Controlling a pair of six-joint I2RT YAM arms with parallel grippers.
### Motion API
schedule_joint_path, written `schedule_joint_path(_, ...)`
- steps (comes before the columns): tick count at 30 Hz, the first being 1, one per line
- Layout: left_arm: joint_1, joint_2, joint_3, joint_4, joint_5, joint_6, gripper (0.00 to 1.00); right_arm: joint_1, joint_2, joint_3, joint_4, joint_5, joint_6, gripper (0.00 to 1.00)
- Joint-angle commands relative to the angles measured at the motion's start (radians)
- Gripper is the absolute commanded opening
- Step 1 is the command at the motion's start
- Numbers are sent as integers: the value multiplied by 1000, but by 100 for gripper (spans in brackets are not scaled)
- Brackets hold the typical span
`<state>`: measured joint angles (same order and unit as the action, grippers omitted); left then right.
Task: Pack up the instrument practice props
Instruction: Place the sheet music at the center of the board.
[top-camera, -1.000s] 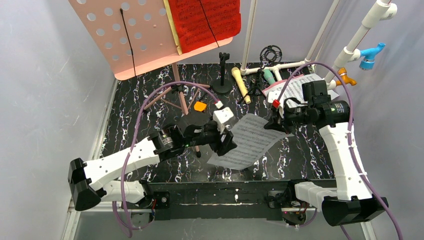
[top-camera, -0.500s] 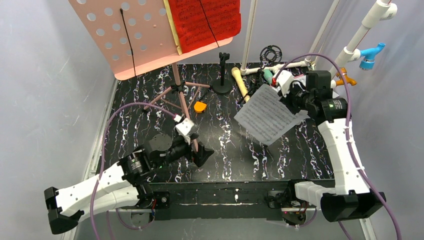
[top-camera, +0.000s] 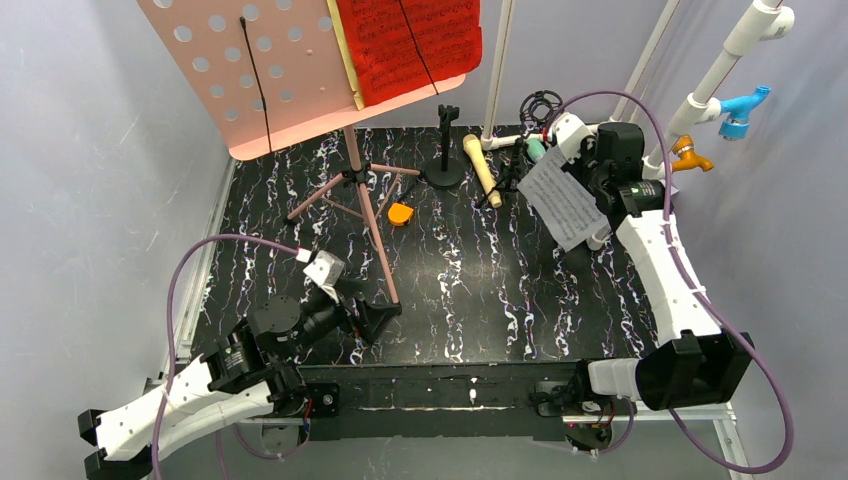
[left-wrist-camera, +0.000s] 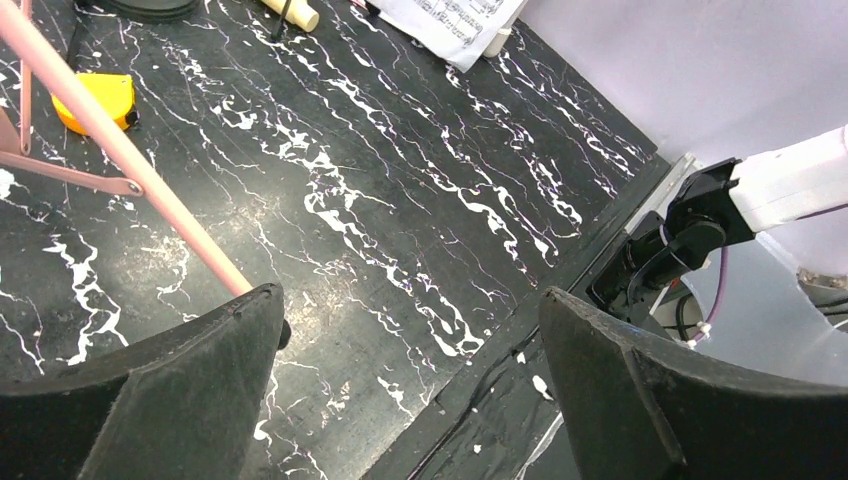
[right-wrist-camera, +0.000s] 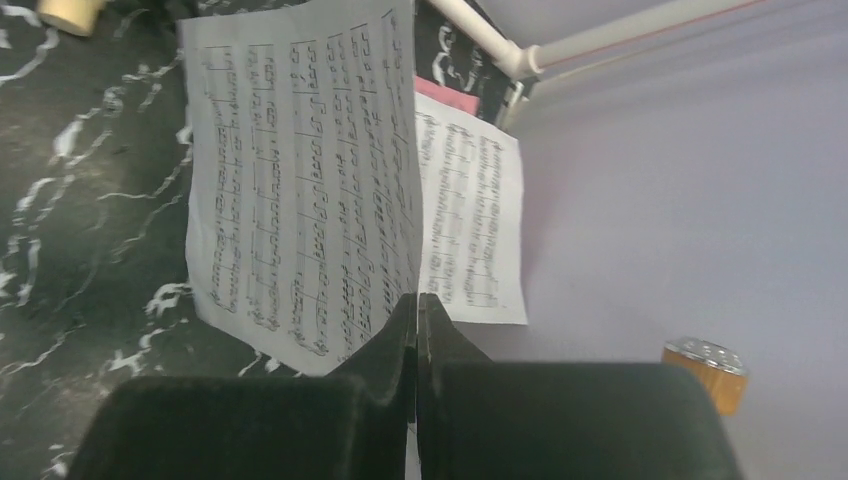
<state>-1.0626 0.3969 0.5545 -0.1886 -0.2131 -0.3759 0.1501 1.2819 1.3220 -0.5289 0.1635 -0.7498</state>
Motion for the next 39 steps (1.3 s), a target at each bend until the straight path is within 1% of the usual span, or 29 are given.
schedule_joint_path(1,-2,-55,-24,-49,-48,-38,98,-5,9,-24,173,155,-42,1)
schedule_joint_path(7,-2,-78,-28,-67,-54,-52,98,-4,46,-64,301,266,-83,1)
schedule_joint_path(14,-2,-70,-15,-88,-55,-57,98,-4,114,-69,427,383,-130,1)
schedule_joint_path(22,-2,-83,-16,-95,-61,-58,98,-4,177,-72,480,417,-164,1)
schedule_joint_path(27,-2,-90,-13,-111,-67,-58,98,-4,187,-64,434,380,-160,1)
schedule_joint_path(32,-2,-102,-17,-117,-76,-57,98,-4,149,-31,350,300,-150,1)
schedule_joint_path(36,-2,-97,-18,-113,-77,-54,98,-5,115,37,218,193,-188,1)
schedule_joint_path(39,-2,-90,-18,-108,-73,-56,98,-3,93,78,129,122,-248,1)
